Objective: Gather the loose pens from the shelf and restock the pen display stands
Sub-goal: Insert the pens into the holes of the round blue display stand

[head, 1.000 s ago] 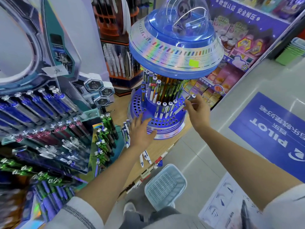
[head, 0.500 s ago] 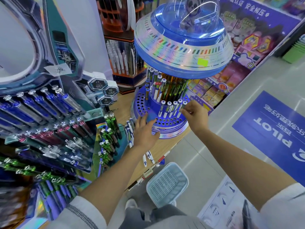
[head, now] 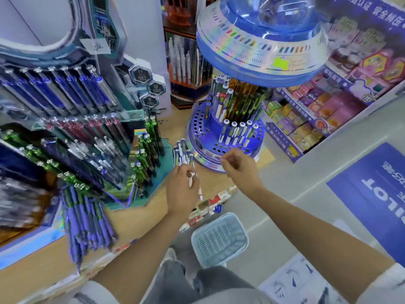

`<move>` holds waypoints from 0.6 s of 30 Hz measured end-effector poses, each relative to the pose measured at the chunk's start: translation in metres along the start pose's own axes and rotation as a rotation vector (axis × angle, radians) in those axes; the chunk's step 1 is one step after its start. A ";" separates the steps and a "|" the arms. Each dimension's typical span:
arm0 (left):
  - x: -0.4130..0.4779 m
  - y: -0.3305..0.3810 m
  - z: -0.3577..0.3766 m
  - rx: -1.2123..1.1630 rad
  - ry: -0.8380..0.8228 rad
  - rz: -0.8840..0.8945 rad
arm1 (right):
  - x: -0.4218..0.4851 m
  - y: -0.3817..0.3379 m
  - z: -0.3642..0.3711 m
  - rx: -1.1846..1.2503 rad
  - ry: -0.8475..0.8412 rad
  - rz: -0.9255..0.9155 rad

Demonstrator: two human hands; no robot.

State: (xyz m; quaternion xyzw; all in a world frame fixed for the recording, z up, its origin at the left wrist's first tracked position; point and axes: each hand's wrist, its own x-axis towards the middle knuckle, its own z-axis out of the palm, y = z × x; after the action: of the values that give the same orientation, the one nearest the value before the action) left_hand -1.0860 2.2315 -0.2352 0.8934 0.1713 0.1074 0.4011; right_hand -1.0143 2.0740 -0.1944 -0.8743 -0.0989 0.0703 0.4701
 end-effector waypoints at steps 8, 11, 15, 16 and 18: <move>-0.026 -0.037 0.000 0.086 -0.048 -0.367 | 0.002 0.026 0.061 -0.090 -0.406 0.297; -0.019 -0.039 0.010 0.050 -0.124 -0.470 | 0.009 0.022 0.078 -0.147 -0.442 0.295; -0.001 -0.049 0.024 0.007 -0.147 -0.495 | 0.019 0.020 0.093 -0.218 -0.428 0.268; 0.001 -0.050 0.026 0.016 -0.163 -0.499 | 0.021 0.021 0.093 -0.209 -0.423 0.269; 0.004 -0.047 0.026 0.036 -0.171 -0.483 | 0.026 0.022 0.092 -0.169 -0.407 0.277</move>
State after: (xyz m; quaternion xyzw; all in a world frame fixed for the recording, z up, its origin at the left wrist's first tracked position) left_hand -1.0841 2.2443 -0.2878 0.8394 0.3472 -0.0704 0.4122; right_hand -1.0069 2.1431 -0.2640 -0.8834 -0.0764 0.3000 0.3518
